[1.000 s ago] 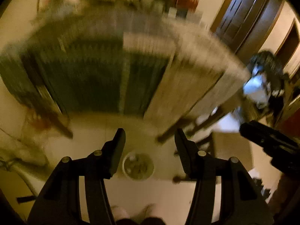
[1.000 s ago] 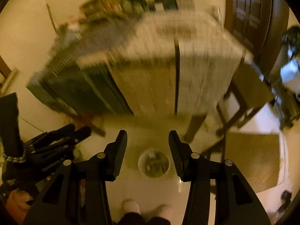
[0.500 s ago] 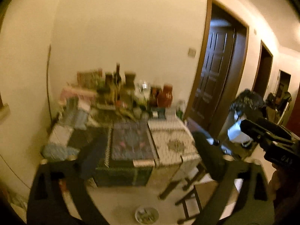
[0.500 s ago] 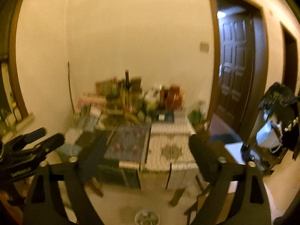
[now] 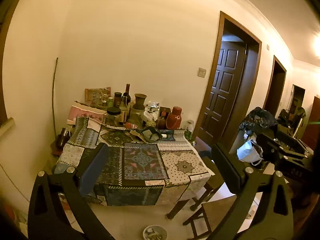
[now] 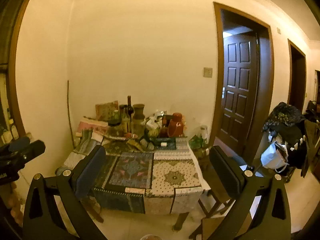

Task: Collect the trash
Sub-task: 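Move both tools forward over the cluttered table items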

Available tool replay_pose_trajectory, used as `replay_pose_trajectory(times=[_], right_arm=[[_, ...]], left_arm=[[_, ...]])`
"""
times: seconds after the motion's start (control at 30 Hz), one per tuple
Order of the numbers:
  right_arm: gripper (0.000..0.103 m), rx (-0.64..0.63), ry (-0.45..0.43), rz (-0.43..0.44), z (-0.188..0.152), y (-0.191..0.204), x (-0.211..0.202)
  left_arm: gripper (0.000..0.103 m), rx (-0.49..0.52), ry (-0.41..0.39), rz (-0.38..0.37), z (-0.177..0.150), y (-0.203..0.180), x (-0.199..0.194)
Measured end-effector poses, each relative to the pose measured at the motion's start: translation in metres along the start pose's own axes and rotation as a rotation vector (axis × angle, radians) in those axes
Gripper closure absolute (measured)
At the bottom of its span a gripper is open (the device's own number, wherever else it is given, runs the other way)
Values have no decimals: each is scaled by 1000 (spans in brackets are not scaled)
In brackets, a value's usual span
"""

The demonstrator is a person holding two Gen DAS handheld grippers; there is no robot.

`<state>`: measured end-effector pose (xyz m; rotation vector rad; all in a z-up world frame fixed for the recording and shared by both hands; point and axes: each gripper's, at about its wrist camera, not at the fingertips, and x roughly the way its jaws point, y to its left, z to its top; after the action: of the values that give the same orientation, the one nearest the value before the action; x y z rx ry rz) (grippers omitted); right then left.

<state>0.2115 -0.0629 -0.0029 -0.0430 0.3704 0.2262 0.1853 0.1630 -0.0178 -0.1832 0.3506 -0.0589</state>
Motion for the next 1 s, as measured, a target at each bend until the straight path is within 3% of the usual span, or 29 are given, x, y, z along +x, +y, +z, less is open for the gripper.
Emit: replay_pose_trajectory(times=[0.37, 0.67, 1.0], right_arm=[[0, 12, -8, 47, 9, -16, 43], [0, 54, 35, 155, 40, -66, 120], [0, 3, 110, 266, 63, -108, 213]], left_arm=[[1, 33, -5, 66, 13, -10, 55], [1, 36, -3, 116, 45, -34, 148], [1, -52, 27, 222, 67, -46, 255]])
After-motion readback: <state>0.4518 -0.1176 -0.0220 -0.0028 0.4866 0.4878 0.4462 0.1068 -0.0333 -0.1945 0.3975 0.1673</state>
